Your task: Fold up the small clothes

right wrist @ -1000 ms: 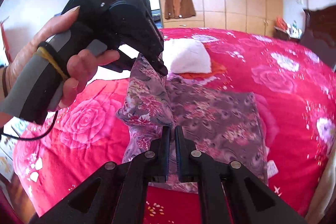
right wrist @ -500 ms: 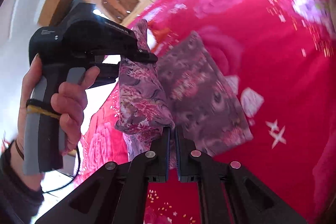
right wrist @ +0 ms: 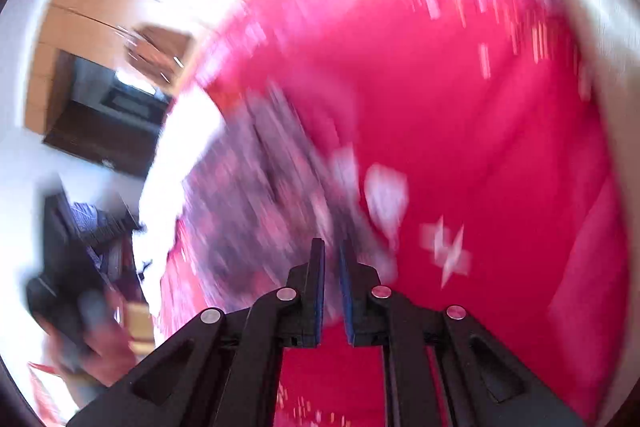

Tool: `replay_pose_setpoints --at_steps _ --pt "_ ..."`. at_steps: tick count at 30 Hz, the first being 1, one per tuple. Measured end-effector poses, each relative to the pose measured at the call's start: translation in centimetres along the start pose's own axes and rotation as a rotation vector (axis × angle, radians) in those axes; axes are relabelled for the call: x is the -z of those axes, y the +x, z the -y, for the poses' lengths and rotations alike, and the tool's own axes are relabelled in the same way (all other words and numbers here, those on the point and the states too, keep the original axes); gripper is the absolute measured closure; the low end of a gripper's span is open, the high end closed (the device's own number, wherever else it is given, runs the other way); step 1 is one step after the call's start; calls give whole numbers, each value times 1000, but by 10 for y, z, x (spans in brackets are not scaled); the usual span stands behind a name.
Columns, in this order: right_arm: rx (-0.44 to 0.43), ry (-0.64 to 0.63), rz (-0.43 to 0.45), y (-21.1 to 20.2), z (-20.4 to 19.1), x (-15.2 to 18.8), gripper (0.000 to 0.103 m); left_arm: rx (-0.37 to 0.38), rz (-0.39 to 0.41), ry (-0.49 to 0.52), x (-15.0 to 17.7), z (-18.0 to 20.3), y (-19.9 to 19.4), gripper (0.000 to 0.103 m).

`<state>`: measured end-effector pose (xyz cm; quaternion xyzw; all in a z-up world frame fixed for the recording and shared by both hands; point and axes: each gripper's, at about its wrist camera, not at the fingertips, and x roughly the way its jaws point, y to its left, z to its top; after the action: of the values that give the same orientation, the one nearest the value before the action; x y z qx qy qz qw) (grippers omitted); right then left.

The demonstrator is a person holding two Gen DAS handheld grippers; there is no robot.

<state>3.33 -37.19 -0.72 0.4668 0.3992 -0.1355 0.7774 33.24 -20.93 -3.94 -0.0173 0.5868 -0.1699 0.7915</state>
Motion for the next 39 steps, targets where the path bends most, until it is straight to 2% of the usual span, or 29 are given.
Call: replay_pose_setpoints --at_steps 1,3,5,7,10,13,15,17,18,20,22,24,26,28,29,32,33,34,36,39 --pt "-8 -37 49 -7 -7 -11 76 -10 0 -25 6 -14 3 61" --pt "-56 -63 55 -3 -19 -31 66 -6 -22 -82 18 -41 11 61" --pt "-126 -109 -9 21 -37 -51 63 33 -61 -141 31 -56 24 61" --pt "-140 -168 -93 60 -59 -68 61 71 -88 -175 44 -64 35 61" --pt "-80 -241 -200 121 -83 -79 62 91 -74 -176 55 -71 40 61" --pt "75 -293 -232 166 -89 -76 60 89 -39 -191 64 -81 36 60" --pt "97 -300 -282 185 -86 -73 61 94 -36 -206 64 -88 36 60" --pt "72 -335 -265 185 -91 -72 89 86 -30 -202 60 -89 36 60" --pt "56 -370 -262 182 -96 -73 97 74 -17 -196 55 -89 37 60" --pt "7 -408 -229 166 -103 -79 97 52 10 -189 57 -87 32 59" --pt "-35 -394 -184 157 -106 -91 98 45 20 -188 53 -83 34 58" --pt "-11 -380 -160 158 -103 -99 98 66 19 -197 53 -80 40 52" --pt "68 -361 -200 176 -89 -101 98 67 6 -208 53 -79 45 49" --pt "131 -351 -274 193 -78 -98 97 59 -11 -198 53 -79 49 49" --pt "128 -344 -282 195 -76 -97 97 52 -17 -193 54 -80 47 49" --pt "48 -286 -273 170 -77 -103 88 34 -25 -195 56 -85 40 51" --pt "22 -274 -279 161 -75 -103 80 35 -24 -204 57 -88 37 51" --pt "-5 -277 -299 151 -73 -101 67 42 -24 -216 58 -90 36 51" --pt "-2 -315 -322 137 -66 -90 58 47 -42 -235 64 -92 34 51" --pt "22 -384 -395 130 -52 -61 60 39 -69 -241 72 -89 34 51"
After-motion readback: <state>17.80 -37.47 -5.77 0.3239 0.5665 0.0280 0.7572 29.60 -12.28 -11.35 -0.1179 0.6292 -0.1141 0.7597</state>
